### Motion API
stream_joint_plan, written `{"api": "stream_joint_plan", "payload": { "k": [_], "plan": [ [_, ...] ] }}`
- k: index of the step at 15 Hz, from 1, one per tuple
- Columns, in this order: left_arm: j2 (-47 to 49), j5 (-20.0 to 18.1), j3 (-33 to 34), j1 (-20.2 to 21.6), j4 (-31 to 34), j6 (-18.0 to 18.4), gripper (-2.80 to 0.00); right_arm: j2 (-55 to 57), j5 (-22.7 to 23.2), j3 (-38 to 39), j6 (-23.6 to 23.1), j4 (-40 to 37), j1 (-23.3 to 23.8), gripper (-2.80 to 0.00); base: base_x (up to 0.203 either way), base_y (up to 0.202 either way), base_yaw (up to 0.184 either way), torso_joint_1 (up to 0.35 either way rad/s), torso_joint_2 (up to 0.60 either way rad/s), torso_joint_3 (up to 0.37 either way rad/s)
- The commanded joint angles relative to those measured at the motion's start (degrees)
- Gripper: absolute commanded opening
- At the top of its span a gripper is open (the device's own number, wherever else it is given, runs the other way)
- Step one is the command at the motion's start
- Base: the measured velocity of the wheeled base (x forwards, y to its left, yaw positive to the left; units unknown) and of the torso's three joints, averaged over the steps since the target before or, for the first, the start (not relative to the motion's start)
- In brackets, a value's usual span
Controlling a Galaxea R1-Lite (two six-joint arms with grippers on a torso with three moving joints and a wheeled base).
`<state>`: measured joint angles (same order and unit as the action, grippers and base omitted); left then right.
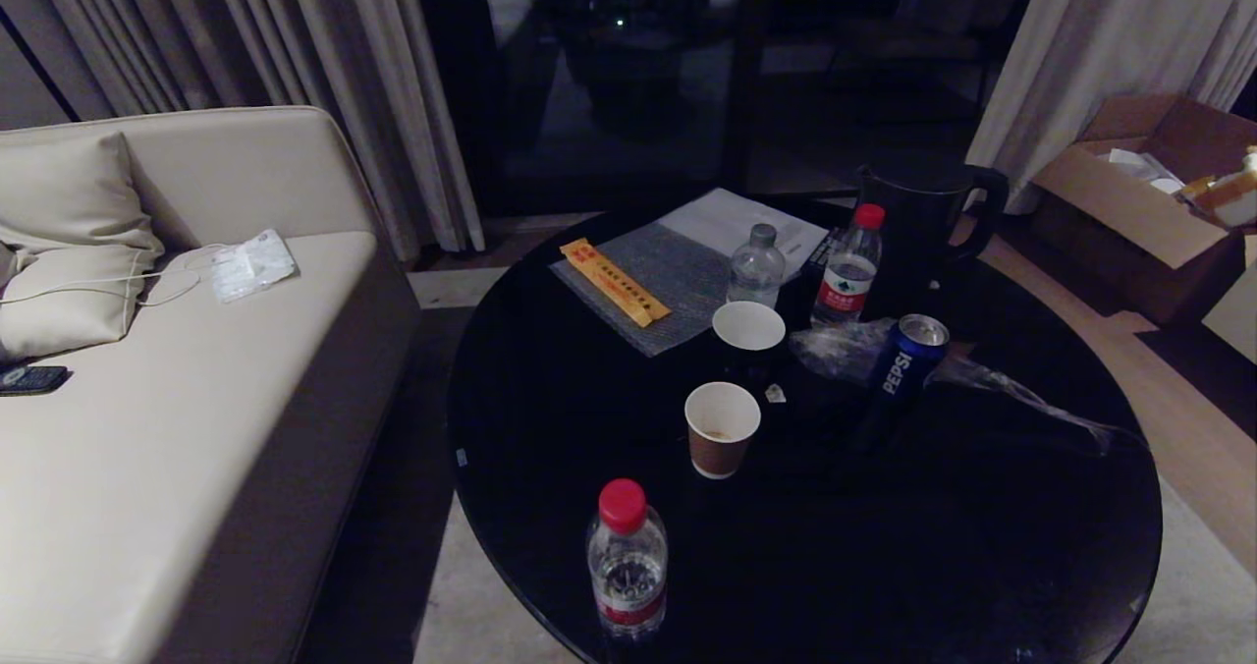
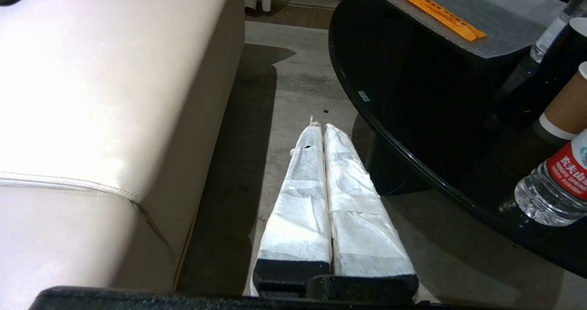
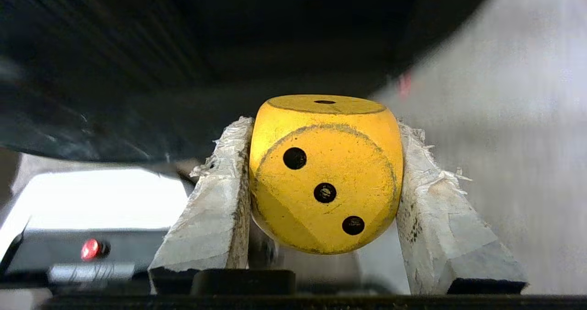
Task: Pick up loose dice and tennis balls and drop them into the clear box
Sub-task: Put the toys in the box
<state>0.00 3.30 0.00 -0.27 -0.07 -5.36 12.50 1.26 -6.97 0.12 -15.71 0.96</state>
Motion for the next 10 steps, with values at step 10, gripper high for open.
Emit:
{"api": "stream_joint_plan", "payload": {
  "k": [10],
  "plan": [
    [0.09,0.04,0.09,0.00,-0.01,-0.09,-2.80,-12.50,0.06,0.47,0.06,-1.25,-1.49,-2.80,0.000,0.000,0.000,0.000,0.00,0.000]
  ]
}}
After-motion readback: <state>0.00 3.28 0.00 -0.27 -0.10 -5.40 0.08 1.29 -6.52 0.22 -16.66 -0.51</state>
